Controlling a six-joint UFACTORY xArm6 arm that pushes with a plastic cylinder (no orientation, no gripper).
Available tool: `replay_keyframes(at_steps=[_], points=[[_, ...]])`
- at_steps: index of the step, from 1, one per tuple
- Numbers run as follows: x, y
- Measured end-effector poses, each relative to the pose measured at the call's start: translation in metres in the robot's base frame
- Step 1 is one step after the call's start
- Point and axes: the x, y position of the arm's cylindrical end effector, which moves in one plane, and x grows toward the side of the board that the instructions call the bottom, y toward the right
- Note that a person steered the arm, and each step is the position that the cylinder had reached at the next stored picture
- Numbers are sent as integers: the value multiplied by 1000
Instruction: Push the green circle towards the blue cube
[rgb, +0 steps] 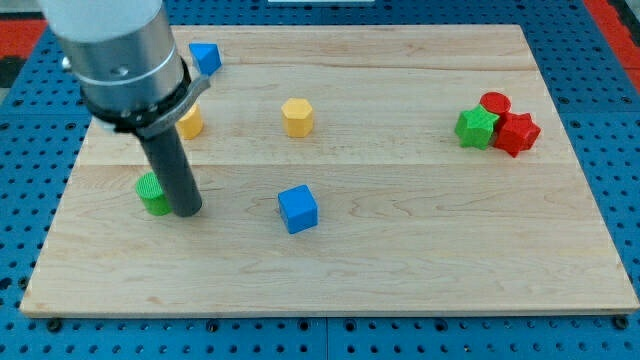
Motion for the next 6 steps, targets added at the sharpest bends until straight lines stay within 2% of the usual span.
replay_keyframes(at_steps=[1, 2, 3, 6], points=[[3, -72], [-38, -82], [-41, 1], [-41, -4]])
